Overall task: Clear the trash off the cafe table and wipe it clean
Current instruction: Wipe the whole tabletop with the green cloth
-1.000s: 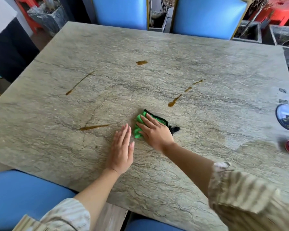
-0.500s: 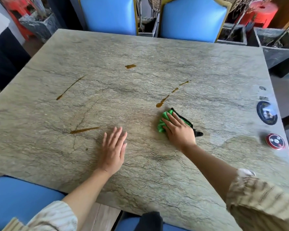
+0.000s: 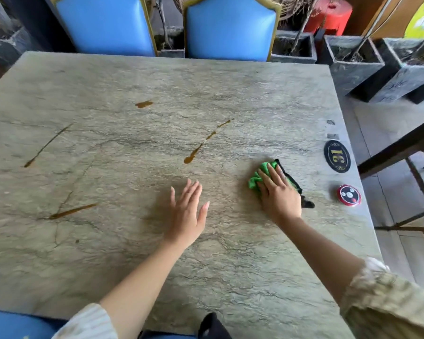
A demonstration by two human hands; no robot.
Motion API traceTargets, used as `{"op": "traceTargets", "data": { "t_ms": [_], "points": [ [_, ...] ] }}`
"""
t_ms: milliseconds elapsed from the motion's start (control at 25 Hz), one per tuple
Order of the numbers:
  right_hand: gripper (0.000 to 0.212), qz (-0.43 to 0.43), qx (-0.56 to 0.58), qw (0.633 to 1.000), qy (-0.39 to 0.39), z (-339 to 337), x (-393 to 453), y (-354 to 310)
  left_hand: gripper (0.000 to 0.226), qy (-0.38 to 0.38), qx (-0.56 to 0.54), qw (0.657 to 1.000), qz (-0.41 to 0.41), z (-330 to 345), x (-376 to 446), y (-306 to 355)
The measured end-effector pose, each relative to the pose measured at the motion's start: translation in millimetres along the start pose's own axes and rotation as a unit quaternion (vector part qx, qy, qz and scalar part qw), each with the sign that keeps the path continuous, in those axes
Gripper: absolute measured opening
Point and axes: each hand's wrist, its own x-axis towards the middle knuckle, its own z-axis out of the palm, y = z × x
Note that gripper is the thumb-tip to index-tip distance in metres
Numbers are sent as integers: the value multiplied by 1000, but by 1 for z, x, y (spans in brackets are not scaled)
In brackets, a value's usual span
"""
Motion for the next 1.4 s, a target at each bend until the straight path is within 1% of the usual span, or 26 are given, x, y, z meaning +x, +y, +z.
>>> {"op": "traceTargets", "data": {
  "t_ms": [40,80,120,160,200,240,280,320,360,400,440,480,520,600,680,720,760,800,840,920,1000,1120,1200,1280,1360,1400],
  "points": [
    [41,43,1,999,10,2,-6,-10,53,-4,11,1000,-11,4,0,3],
    [41,31,-4,999,15,3,-15,-18,53,-8,26,999,-18,7,-2,6],
    [41,-34,-5,999,10,3,-25,-19,54,-12,41,999,-22,10,-3,8],
    [41,-130,-3,991,-6,1,-34,-10,54,-13,53,998,-22,12,-5,10],
    [40,-218,-6,976,-25,-3,-38,5,54,-13,61,998,-22,13,-7,11],
    [39,-265,-11,964,-30,-8,-37,22,55,-14,65,998,-20,14,-8,12],
    [39,-255,-17,966,-24,-13,-31,37,56,-15,69,997,-15,14,-9,12],
    [39,-186,-22,982,-5,-17,-23,47,57,-18,72,997,-11,15,-10,13],
    [39,-69,-18,997,12,-21,-13,50,59,-19,76,997,-9,14,-12,13],
    [40,45,-8,999,19,-22,-7,47,60,-20,82,996,-8,14,-13,14],
    [39,122,2,992,22,-23,-2,39,61,-19,91,996,-10,13,-14,16],
    [39,161,8,987,19,-21,0,28,62,-19,99,995,-14,12,-15,19],
    [40,168,8,986,15,-18,-5,16,62,-20,104,994,-22,12,-16,22],
    [41,134,10,991,-4,-14,-24,-5,64,-18,94,995,-41,14,-16,32],
    [44,122,78,989,-33,-22,-41,-18,64,-14,55,997,-58,19,-15,49],
    [46,144,162,976,-39,-35,-43,-17,62,-8,24,998,-65,21,-13,60],
    [46,179,254,950,-40,-51,-42,-13,59,-1,-11,998,-69,24,-11,74],
    [45,211,310,927,-21,-69,-43,-5,55,5,-48,996,-72,25,-9,91],
    [42,240,320,916,24,-86,-45,10,52,5,-91,993,-77,27,-6,112],
    [36,288,279,908,119,-111,-54,49,48,-11,-191,977,-92,29,2,164],
    [34,325,226,906,151,-116,-61,87,51,-50,-265,953,-140,29,15,219],
    [40,326,168,923,115,-101,-63,129,72,-109,-211,931,-277,41,36,267],
    [42,316,155,931,98,-94,-57,148,80,-128,-140,932,-310,62,47,272],
    [43,309,150,936,83,-89,-46,163,75,-94,-58,964,-243,83,53,262],
    [42,285,112,951,49,-85,-36,175,60,-47,9,995,-92,101,59,241],
    [42,274,108,955,32,-82,-34,177,52,-37,24,999,-18,107,67,230]
  ]
}}
